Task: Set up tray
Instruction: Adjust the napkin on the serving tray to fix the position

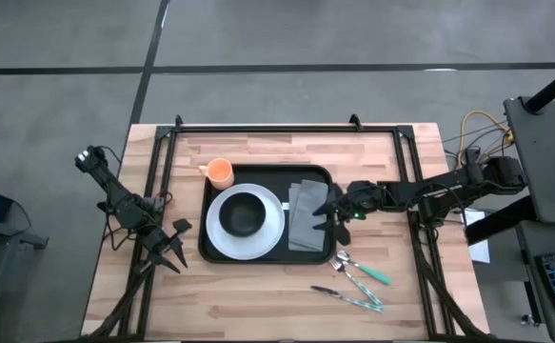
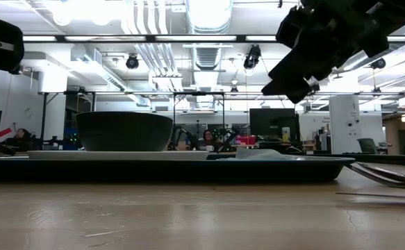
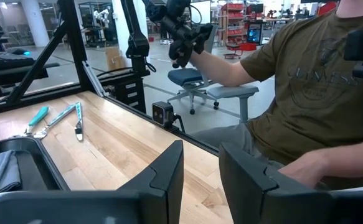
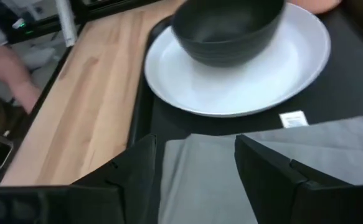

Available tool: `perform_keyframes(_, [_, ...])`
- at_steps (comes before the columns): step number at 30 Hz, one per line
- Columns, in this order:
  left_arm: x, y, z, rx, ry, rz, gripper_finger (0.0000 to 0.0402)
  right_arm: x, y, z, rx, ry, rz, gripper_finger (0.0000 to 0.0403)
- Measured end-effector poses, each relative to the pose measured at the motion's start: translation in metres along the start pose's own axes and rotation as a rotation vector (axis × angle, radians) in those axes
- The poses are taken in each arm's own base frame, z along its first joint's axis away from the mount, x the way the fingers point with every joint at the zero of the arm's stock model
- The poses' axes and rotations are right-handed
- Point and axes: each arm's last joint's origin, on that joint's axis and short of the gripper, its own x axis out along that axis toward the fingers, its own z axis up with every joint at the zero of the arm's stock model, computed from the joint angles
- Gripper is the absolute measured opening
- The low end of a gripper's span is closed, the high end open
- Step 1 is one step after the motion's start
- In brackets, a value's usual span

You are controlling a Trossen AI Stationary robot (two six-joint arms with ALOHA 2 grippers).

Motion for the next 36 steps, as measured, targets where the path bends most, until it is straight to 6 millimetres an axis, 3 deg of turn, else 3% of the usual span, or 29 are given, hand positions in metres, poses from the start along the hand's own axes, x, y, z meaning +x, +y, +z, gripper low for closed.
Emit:
perform_keyframes(10, [0.0, 0.0, 0.0, 0.0, 0.0, 0.0, 0.0084, 0.008, -0.003, 0.001, -0.005, -0.038, -0.05, 0.021])
perform_keyframes(18, [0.0, 0.0, 0.0, 0.0, 0.0, 0.0, 0.0084, 0.029, -0.013, 0.014, -0.105, -0.064, -0.329, 0.021])
perform_keyframes(27, [0.0, 0.0, 0.0, 0.0, 0.0, 0.0, 0.0084, 0.048, -0.049, 0.031, -0.005, 0.257, -0.551, 0.021])
perform_keyframes(33, [0.0, 0.0, 0.0, 0.0, 0.0, 0.0, 0.0084, 0.059, -0.073, 0.044, -0.001, 0.305, -0.53, 0.021])
perform_keyframes(36, [0.0, 0.0, 0.0, 0.0, 0.0, 0.0, 0.0084, 0.054, -0.085, 0.053, 0.012, 0.349, -0.5, 0.021])
